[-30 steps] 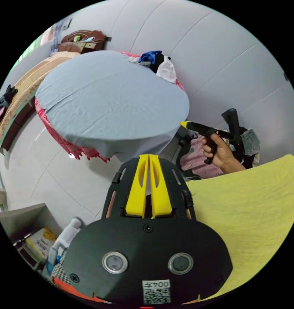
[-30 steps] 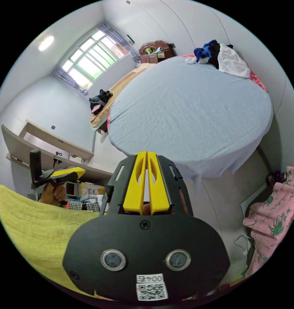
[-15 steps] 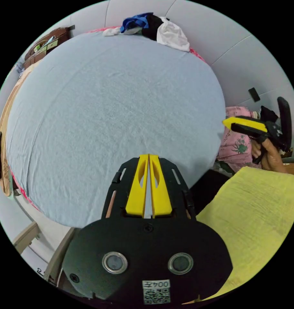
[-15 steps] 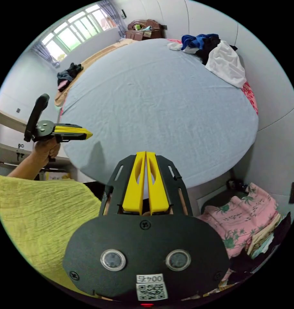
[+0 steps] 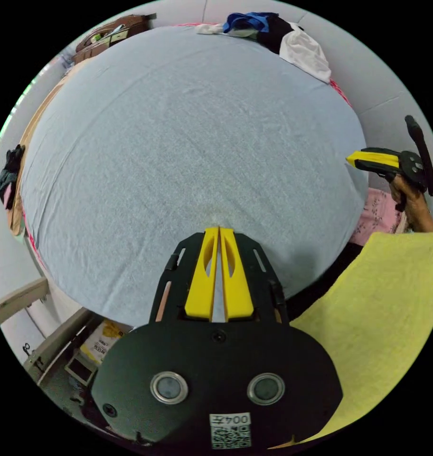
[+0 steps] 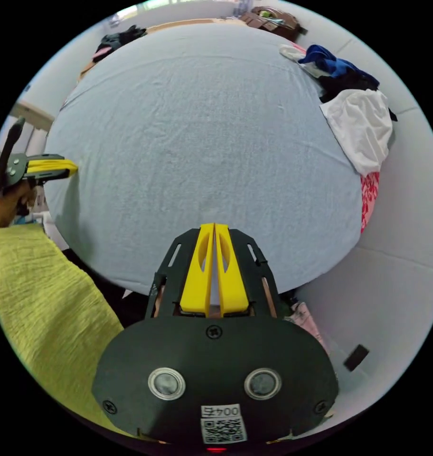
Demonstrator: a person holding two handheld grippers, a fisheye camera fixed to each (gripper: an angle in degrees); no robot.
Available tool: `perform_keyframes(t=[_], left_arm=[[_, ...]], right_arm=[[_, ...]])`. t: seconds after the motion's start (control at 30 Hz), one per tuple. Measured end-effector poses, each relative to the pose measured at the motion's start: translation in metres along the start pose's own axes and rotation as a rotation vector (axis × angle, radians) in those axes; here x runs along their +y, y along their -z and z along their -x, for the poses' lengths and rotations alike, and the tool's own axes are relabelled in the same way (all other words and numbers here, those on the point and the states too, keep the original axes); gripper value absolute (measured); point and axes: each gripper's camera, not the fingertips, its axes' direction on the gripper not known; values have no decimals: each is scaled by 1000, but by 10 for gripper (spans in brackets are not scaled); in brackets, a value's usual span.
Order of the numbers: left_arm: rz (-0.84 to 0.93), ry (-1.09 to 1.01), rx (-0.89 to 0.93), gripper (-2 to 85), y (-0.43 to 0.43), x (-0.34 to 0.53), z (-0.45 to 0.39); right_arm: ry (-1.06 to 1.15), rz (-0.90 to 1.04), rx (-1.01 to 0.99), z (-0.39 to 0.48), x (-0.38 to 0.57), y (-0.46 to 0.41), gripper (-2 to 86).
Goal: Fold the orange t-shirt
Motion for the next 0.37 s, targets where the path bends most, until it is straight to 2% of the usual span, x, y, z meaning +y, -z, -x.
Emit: perform_keyframes(t=[0.1, 0.17, 0.27, 0.37], left_arm=[[13, 113, 10, 8, -46, -4, 12], [37, 140, 20, 12, -71, -9, 19], [-81, 138, 291, 29, -88, -33, 24], [-259, 74, 288, 80, -84, -90, 4]], right_arm=[[74, 28, 26, -41, -10, 1, -8], [108, 11, -48, -71, -15, 11, -8], [122, 13, -149, -109, -21, 22, -8], [116, 11, -254, -145, -25, 29, -8]])
